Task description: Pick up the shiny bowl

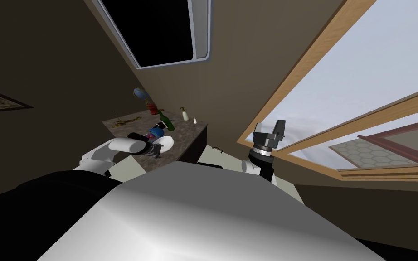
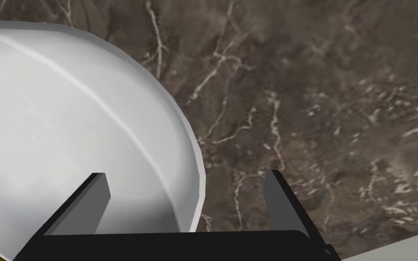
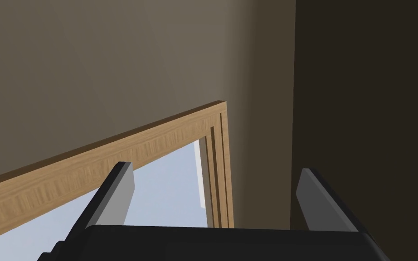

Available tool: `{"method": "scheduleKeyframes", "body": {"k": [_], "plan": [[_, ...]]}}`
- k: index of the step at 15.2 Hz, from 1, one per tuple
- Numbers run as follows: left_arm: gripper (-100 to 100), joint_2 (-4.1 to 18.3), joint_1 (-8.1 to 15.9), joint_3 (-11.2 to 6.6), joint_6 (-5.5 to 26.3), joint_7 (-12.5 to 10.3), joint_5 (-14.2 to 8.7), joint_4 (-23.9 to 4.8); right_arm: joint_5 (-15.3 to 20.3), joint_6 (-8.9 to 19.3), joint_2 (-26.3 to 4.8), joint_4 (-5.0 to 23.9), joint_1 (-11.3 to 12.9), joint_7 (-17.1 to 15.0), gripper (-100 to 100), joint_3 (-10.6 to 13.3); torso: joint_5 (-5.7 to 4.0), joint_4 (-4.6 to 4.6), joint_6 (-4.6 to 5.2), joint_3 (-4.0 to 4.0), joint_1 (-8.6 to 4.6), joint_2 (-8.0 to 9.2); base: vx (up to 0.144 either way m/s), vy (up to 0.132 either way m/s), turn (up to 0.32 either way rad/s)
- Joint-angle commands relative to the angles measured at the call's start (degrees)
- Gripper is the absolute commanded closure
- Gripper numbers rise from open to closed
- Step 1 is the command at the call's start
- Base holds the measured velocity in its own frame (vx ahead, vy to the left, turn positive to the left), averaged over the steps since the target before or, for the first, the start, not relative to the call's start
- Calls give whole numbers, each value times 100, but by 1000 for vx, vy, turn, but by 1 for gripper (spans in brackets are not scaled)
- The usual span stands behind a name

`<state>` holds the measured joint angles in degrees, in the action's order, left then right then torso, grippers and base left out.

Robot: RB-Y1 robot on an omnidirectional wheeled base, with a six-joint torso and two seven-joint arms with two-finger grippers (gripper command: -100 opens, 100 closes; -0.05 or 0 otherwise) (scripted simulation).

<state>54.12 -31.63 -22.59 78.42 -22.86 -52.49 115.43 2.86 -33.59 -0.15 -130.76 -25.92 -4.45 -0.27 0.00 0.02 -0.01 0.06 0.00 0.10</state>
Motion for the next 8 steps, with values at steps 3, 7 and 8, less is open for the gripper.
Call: {"method": "scheduleKeyframes", "body": {"k": [3,7,8], "plan": [[100,0,0,0,-1,1,0,1,0,0,0,0,0,0,0,0,0,-1,0,-2,0,-4,-2,0,0],[100,107,-63,-114,160,-98,-123,206,0,0,0,0,-1,0,0,0,-3,2,0,-3,2,-7,6,2,32],[100,149,-84,-158,225,-140,-171,288,0,0,0,0,-1,0,0,0,-5,3,0,-2,0,-8,20,7,55]]}}
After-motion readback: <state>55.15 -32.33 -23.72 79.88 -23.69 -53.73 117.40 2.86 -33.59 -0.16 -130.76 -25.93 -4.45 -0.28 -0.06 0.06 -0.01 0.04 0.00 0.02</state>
